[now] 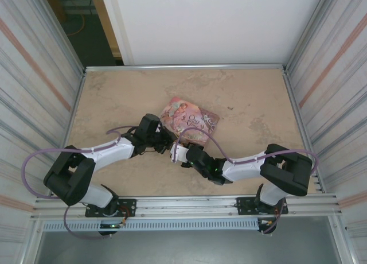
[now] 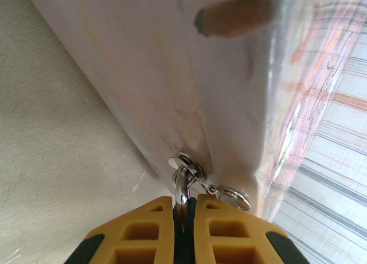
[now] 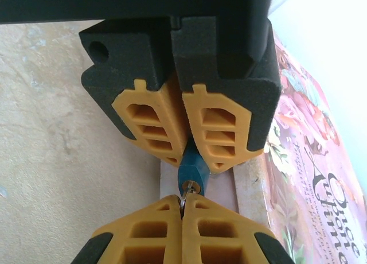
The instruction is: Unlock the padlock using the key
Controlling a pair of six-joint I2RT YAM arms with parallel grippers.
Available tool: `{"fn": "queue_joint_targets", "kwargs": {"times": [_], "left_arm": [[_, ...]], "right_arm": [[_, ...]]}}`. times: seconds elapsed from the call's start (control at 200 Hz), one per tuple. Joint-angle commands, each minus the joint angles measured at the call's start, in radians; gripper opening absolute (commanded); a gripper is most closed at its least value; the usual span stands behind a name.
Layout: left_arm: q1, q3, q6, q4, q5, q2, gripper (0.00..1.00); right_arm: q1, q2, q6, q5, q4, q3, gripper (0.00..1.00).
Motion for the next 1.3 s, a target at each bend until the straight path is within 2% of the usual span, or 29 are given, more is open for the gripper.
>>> {"fn": "queue_joint_targets", "kwargs": {"times": [0.0, 0.245, 0.511, 0.716, 0.957, 1.137, 1.298], "left_arm": [[-0.013, -0.001, -0.016, 0.062, 0.046, -0.041, 0.00], [-0.047, -0.026, -0.050, 0.109, 0.015, -0.037, 0.00], [-0.143, -0.073, -0.117, 0.195, -0.091, -0.042, 0.00], [-0.226, -0.084, -0.157, 0.238, -0.170, -0.014, 0.00], [-0.252, -0.058, -0.154, 0.272, -0.166, 0.070, 0.00], [-0.250, -0.023, -0.067, 0.156, -0.214, 0.050, 0.30], [-0.229, -0.012, 0.053, 0.087, -0.234, -0.020, 0.45]], "right_arm": [[-0.010, 0.017, 0.086, 0.005, 0.043, 0.039, 0.00], [-0.029, -0.026, 0.247, -0.016, 0.043, 0.021, 0.00], [-0.119, -0.141, 0.456, -0.164, 0.028, -0.081, 0.00], [-0.164, -0.225, 0.515, -0.217, -0.007, -0.161, 0.00], [-0.188, -0.279, 0.570, -0.234, -0.042, -0.227, 0.00], [-0.191, -0.269, 0.596, -0.222, -0.037, -0.258, 0.00], [-0.194, -0.272, 0.625, -0.256, -0.058, -0.267, 0.00]]}}
